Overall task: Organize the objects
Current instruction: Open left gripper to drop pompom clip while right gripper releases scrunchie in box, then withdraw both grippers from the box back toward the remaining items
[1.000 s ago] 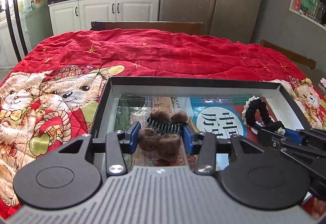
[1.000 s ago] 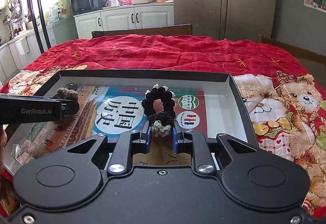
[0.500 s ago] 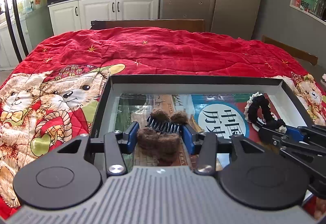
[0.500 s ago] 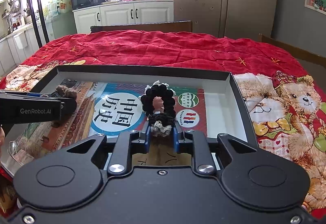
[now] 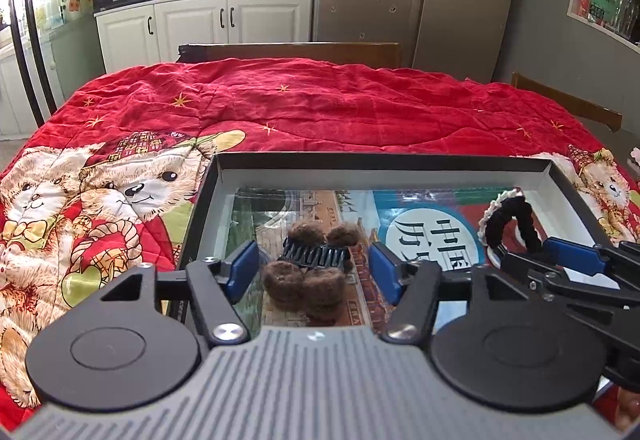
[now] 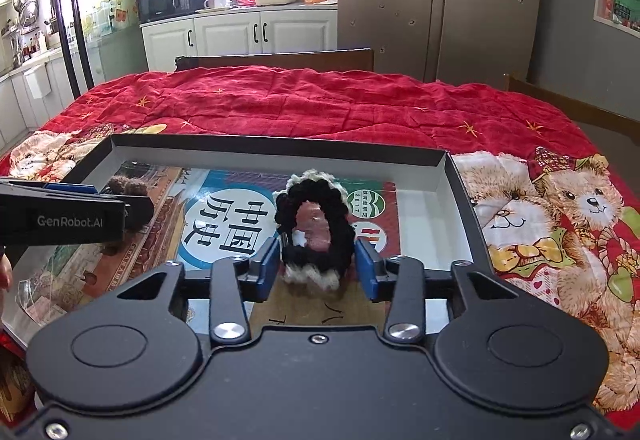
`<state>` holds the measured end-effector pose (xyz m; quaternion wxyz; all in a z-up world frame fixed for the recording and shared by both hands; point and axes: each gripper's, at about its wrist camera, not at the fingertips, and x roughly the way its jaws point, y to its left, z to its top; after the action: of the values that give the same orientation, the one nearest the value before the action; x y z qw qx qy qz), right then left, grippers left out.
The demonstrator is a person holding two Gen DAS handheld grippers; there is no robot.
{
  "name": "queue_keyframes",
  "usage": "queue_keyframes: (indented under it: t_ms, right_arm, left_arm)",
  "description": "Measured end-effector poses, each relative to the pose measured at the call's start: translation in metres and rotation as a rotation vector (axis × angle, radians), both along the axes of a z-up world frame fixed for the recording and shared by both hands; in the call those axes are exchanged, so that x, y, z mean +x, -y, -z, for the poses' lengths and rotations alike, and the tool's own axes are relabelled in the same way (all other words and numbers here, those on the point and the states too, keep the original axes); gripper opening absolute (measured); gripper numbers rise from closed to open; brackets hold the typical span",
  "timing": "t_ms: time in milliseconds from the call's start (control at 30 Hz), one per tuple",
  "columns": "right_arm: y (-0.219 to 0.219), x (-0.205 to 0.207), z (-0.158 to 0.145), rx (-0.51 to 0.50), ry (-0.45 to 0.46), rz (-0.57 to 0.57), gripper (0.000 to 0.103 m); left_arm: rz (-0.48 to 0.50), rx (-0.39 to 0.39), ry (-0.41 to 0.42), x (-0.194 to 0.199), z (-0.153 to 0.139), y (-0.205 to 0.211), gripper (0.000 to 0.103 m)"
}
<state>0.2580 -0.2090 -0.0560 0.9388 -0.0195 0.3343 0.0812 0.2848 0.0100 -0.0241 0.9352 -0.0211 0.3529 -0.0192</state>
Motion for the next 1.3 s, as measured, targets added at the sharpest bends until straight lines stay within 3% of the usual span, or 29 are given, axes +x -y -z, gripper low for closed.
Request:
queue_keyframes:
  t_ms: [367,567,1300]
  right_arm:
    - [-0.001,-0.009,-0.010,-0.004,0.040,-0.004,0.069]
    - [-0.002,-0.018,-0.020,-0.007,0.064,-0.013,0.075]
    - [0.006,-0.066,-0.062,-0.008,0.139,-0.030,0.078]
  left_arm:
    - [0.019,-0.001,0.047,-0.011,-0.014,0.004,0.087]
    - [0.027,0.002,0.075,-0.022,-0.025,0.006,0.089]
    - [0.075,0.004,0.160,-0.077,-0.067,0.007,0.094]
